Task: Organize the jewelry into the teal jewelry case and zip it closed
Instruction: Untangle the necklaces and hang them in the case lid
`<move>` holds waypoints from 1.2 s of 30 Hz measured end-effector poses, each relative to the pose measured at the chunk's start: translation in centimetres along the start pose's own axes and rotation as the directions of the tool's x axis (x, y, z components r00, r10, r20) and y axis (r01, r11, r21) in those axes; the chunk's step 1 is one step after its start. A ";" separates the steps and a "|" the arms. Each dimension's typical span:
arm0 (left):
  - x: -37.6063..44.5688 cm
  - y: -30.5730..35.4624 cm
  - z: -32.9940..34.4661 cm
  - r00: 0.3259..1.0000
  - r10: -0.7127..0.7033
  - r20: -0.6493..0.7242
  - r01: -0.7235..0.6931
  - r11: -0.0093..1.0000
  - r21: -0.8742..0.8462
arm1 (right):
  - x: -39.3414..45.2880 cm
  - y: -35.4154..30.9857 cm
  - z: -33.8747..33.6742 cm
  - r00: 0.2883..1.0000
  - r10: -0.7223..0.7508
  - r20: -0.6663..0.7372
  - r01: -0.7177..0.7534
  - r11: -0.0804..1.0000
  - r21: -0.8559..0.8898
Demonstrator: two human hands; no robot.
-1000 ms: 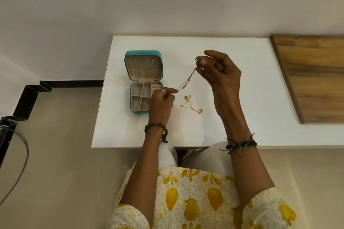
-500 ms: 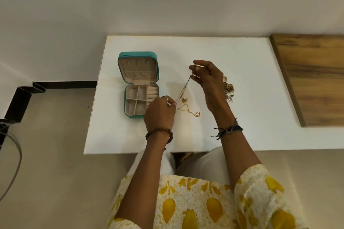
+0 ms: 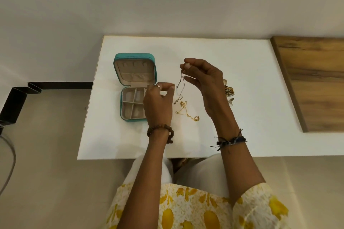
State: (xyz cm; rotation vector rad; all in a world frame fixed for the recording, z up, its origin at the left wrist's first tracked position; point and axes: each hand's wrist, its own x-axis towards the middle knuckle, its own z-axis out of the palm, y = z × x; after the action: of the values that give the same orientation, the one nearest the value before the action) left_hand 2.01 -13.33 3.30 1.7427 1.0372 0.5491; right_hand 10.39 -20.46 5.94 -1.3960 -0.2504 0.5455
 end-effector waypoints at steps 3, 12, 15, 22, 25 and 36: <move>0.0 1.0 -0.6 0.992 -0.115 0.060 0.128 0.949 -0.289 | -0.2 0.1 -0.1 0.999 0.031 0.023 -0.030 0.999 -0.025; -0.3 2.0 -1.8 0.962 -0.234 0.142 0.273 0.811 -0.517 | -1.0 0.1 0.5 0.989 0.142 0.038 -0.146 0.983 0.113; -0.3 2.0 -1.9 0.960 -0.223 0.167 0.278 0.820 -0.500 | -1.5 0.1 0.5 0.991 0.133 0.030 -0.135 0.987 0.087; -0.7 2.6 -2.7 0.894 -0.282 0.349 0.444 0.664 -0.601 | -2.7 0.2 1.3 0.966 -0.255 -0.030 0.228 0.906 -0.355; -0.7 2.8 -3.0 0.853 -0.293 0.433 0.521 0.527 -0.671 | -3.3 0.8 1.4 0.878 -0.464 0.120 0.439 0.676 -0.592; 0.0 2.5 -3.0 0.825 -0.321 0.466 0.562 0.370 -0.740 | -3.0 1.0 0.9 0.950 -0.308 0.054 0.304 0.867 -0.395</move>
State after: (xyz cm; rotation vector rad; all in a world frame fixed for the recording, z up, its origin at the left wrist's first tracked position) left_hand 0.74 -12.08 6.80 0.5363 0.7773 0.3639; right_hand 7.21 -21.13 5.57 -1.7123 -0.5918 0.2250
